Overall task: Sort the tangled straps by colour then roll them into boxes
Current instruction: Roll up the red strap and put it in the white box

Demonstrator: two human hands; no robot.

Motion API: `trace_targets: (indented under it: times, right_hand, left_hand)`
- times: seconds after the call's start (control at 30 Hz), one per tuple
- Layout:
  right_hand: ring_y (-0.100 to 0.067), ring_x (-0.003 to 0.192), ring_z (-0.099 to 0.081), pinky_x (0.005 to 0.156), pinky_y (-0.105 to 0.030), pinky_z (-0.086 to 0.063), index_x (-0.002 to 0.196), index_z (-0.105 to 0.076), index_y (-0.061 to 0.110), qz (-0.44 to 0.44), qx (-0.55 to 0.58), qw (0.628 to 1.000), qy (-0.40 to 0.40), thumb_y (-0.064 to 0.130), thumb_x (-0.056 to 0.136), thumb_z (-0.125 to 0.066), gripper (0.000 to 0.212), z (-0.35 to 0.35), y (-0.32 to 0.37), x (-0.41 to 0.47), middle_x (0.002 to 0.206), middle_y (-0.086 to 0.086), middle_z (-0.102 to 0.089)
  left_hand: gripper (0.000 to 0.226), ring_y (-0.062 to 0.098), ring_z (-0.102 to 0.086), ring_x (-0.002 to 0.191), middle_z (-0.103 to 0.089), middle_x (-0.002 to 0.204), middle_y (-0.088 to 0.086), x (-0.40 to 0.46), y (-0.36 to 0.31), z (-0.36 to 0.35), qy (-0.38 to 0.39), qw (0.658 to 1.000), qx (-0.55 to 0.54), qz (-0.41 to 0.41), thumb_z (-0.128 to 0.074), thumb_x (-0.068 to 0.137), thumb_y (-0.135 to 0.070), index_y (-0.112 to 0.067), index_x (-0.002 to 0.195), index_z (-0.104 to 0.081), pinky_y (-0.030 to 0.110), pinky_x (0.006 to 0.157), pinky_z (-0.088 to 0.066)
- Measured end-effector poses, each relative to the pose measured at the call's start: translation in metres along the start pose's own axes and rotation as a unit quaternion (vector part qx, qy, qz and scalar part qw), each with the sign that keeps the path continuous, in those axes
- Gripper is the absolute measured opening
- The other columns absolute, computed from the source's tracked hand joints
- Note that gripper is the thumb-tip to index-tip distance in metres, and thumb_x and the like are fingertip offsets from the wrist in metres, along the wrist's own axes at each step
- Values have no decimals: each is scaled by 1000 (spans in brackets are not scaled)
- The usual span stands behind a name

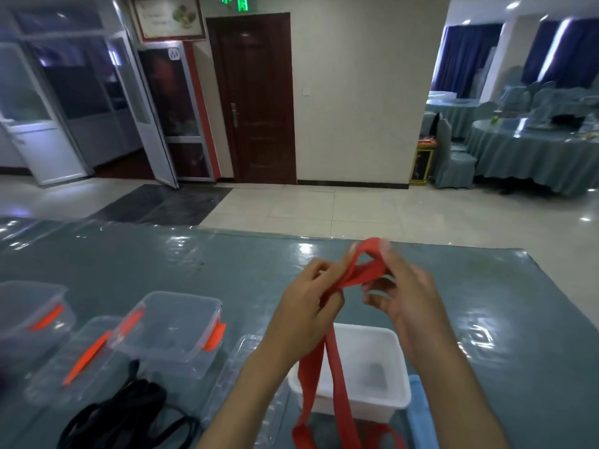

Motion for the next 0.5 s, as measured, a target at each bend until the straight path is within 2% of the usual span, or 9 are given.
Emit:
trace_targets:
  times: [0.07, 0.13, 0.23, 0.37, 0.43, 0.5]
  right_hand:
    - [-17, 69, -69, 63, -30, -57, 95, -76, 6, -28, 25, 999, 2, 33, 94, -68, 28, -3, -6, -5, 78, -9, -74]
    - [-19, 75, -71, 64, -28, -58, 100, -77, 6, -33, 32, 999, 13, 17, 96, -68, 15, -4, -14, -13, 84, -10, -76]
    - [-21, 78, -73, 67, -28, -59, 110, -75, 11, -31, 5, 999, 18, 7, 93, -69, 18, -6, -24, -25, 89, -10, -78]
    - [-21, 69, -72, 64, -27, -55, 113, -68, 10, -43, -34, 998, 28, 3, 90, -72, 23, -13, -34, -43, 82, -13, -76]
    - [-21, 67, -71, 66, -29, -53, 112, -65, 8, -50, -35, 998, 17, 4, 90, -73, 24, -13, -40, -52, 80, -15, -75]
    - [-19, 66, -70, 66, -27, -55, 110, -65, 5, -63, -14, 998, -1, 5, 89, -74, 23, -11, -46, -57, 79, -14, -74]
  left_hand:
    - [77, 17, -62, 99, -59, 112, -10, -17, 3, 1, 7, 998, -57, 30, -61, 97, -7, -48, 156, -36, 35, 87, -56]
    - [73, 20, -65, 114, -65, 125, -13, -35, 0, 3, 19, 987, -145, 63, -70, 95, -8, -43, 153, -43, 33, 97, -55]
    - [55, 18, -64, 125, -66, 134, -10, -51, 0, 5, 4, 957, -275, 92, -76, 94, -14, -31, 142, -55, 28, 104, -51]
    - [25, 23, -70, 117, -73, 120, 2, -61, 9, 12, -79, 922, -362, 109, -78, 88, -9, -20, 109, -71, 33, 98, -56]
    - [17, 23, -71, 114, -74, 115, 1, -65, 12, 17, -75, 921, -371, 87, -83, 82, -8, -13, 95, -72, 30, 95, -56]
    - [21, 23, -71, 111, -74, 113, -2, -64, 15, 20, -41, 934, -349, 62, -88, 78, -10, -14, 91, -72, 30, 94, -55]
Point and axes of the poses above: each hand's wrist, its own x-axis towards the middle knuckle, its own z-axis out of the back of the hand, y = z × x, the point moved 3 cm from there along x, towards the middle knuckle
